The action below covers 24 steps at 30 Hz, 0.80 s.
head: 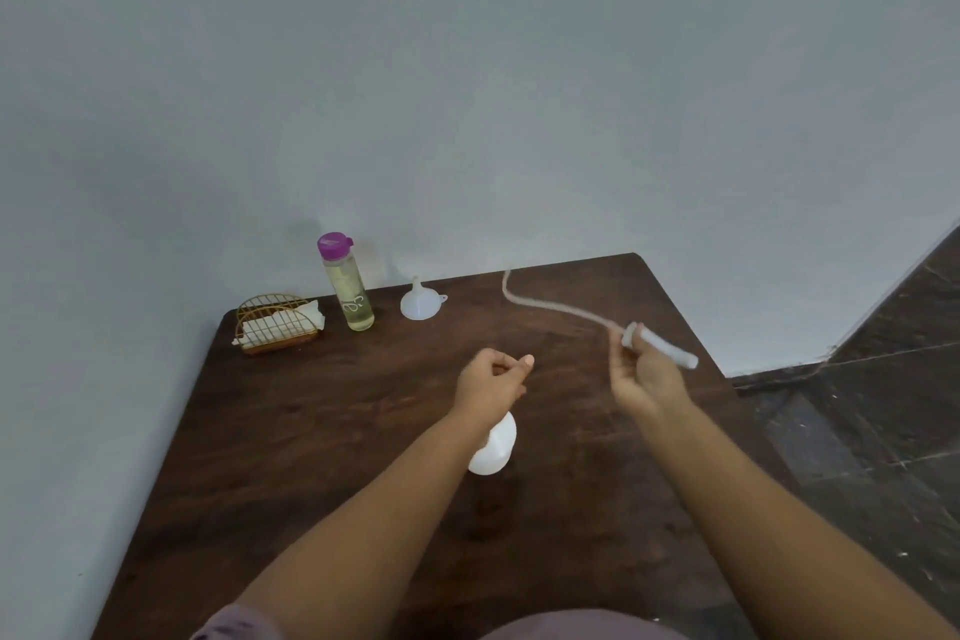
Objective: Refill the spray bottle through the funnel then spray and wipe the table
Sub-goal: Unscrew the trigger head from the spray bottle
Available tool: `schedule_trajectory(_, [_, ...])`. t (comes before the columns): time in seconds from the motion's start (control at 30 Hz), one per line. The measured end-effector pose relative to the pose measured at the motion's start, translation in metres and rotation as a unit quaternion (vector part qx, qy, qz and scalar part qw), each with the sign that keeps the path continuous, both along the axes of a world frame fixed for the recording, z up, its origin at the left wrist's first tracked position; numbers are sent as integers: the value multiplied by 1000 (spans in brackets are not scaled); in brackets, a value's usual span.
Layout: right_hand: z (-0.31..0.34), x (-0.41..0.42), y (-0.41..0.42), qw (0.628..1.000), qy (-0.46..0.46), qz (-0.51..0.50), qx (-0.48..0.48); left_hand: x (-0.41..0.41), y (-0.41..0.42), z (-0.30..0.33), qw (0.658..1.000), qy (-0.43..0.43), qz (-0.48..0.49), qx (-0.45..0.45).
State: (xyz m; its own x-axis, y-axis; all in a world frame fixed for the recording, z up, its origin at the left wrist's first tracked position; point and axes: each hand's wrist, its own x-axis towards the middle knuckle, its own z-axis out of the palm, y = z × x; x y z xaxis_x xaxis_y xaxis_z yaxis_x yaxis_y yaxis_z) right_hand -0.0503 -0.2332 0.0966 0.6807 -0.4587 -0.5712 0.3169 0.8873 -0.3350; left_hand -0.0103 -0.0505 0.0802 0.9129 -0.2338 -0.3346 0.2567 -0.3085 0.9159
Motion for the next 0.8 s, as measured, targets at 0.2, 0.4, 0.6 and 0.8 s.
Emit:
schedule_trajectory(0.2, [-55, -31, 39, 952, 171, -18, -253, -28, -66, -33, 975, 216, -21, -57])
schedule_trajectory(0.4, [-67, -71, 42, 844, 269, 102, -453, -24, -91, -34, 943, 303, 28, -137])
schedule_trajectory(0.6, [-96, -99, 25, 881, 215, 145, -396, -12, -87, -51, 944, 306, -27, -119])
schedule_trajectory(0.8, [-110, -104, 19, 868, 233, 196, -392, -11, -80, -70, 956, 273, -74, -76])
